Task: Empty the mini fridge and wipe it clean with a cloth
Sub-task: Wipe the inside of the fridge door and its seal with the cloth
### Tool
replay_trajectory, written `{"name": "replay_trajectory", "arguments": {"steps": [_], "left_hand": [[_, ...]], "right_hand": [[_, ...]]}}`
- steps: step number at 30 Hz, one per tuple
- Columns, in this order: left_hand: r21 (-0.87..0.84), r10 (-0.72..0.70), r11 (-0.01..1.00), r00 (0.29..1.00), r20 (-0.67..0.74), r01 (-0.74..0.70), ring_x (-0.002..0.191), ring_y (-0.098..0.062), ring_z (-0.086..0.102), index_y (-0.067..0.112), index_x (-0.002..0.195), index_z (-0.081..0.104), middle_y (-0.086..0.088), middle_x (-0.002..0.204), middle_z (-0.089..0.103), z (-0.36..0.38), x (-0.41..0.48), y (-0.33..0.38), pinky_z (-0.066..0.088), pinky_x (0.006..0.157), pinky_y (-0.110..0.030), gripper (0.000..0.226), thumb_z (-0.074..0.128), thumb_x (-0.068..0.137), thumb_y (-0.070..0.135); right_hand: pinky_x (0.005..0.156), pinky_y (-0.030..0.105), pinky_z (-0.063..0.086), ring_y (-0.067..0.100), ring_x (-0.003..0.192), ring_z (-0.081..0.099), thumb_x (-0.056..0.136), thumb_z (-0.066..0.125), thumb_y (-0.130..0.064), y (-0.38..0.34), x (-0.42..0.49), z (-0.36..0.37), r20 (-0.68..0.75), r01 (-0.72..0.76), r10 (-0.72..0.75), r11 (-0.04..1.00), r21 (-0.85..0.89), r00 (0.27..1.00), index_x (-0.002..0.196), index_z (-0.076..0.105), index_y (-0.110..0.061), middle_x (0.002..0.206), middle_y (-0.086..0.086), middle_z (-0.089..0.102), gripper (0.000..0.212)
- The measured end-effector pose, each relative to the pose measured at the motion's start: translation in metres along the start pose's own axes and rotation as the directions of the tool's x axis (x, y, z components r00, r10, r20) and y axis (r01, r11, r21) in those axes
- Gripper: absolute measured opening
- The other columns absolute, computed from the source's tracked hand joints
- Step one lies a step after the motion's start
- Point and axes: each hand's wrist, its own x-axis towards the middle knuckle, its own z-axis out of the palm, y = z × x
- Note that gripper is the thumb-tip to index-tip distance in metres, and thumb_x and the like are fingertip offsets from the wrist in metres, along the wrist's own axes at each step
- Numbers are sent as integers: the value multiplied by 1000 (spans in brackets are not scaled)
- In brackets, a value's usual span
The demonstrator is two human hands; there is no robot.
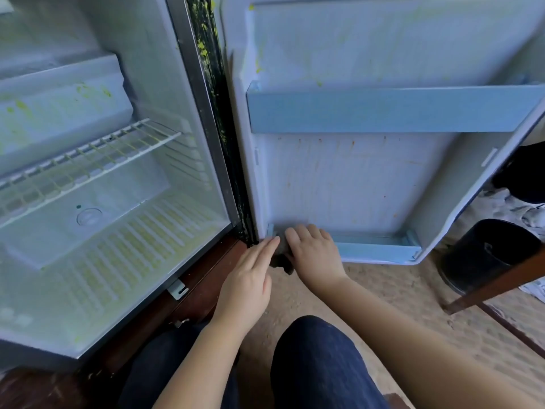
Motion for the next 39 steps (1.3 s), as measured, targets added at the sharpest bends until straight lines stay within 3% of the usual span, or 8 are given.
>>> {"name": "replay_trajectory", "arguments": {"steps": [2, 4, 9, 17, 23, 30, 35, 39], "left_hand": [[20, 3, 1000, 999, 35, -4, 133, -15, 40, 12, 144, 45, 0, 150, 43, 5, -1, 0, 19, 110, -11, 64, 57, 83, -7], [38, -14, 999, 999, 41, 12, 131, -17, 44, 12, 143, 46, 1, 149, 45, 6, 0, 0, 29, 106, -15, 65, 60, 82, -8], [39, -44, 998, 998, 39, 43, 131, -21, 48, 15, 145, 43, 5, 150, 43, 4, 2, 1, 35, 103, -25, 65, 55, 85, -7], [23, -38, 999, 999, 32, 37, 134, -20, 43, 17, 148, 38, 7, 152, 39, 3, 2, 1, 26, 107, -20, 65, 49, 88, -7], [-16, -85, 996, 996, 5, 85, 126, -20, 51, 18, 149, 36, -3, 143, 51, 3, -1, -2, 39, 97, -21, 68, 52, 87, -7], [62, -59, 997, 997, 52, 56, 111, -21, 55, 23, 149, 36, 8, 143, 51, -7, -4, -3, 48, 74, -25, 74, 55, 84, -6], [30, -58, 998, 997, 48, 56, 117, -18, 52, 23, 149, 36, 10, 147, 45, -4, -3, -2, 49, 82, -25, 70, 54, 87, -4], [-22, -97, 995, 994, 40, 98, 129, -12, 48, 28, 150, 35, 11, 150, 42, -1, -3, -3, 46, 92, -24, 68, 49, 90, -2]], "right_hand": [[51, 28, 41, 26, 58, 56, 44, 91, -25, 26, -13, -9, 36, -3, 3, 1000, -22, 999, 74, 59, -12, 66, 3, 56, 46], [52, 30, 43, 28, 60, 57, 44, 91, -21, 64, -31, -20, 57, -16, 19, 999, -49, 998, 77, 61, -11, 68, 4, 56, 46], [57, 36, 49, 30, 68, 60, 49, 91, -13, 135, -68, -49, 92, -71, 82, 990, -121, 992, 89, 63, -7, 76, 5, 60, 49], [49, 32, 43, 29, 56, 57, 34, 92, -20, 61, -30, -23, 40, -98, 100, 993, -60, 994, 69, 56, -13, 62, 3, 57, 51], [52, 29, 46, 24, 57, 58, 31, 90, -21, -27, 10, -1, 29, -103, 103, 995, -8, 994, 69, 59, -15, 62, 1, 59, 50], [52, 27, 45, 25, 60, 59, 26, 89, -16, 36, -24, -22, 99, -15, 17, 1000, -20, 995, 78, 62, -14, 68, 1, 60, 59], [54, 30, 47, 27, 67, 60, 33, 92, -10, 131, -72, -59, 196, -64, 90, 989, -132, 977, 85, 57, -13, 75, 2, 59, 63], [53, 34, 49, 30, 64, 59, 40, 91, -9, 122, -71, -55, 197, -146, 179, 974, -172, 964, 82, 61, -9, 71, 4, 59, 52]]}}
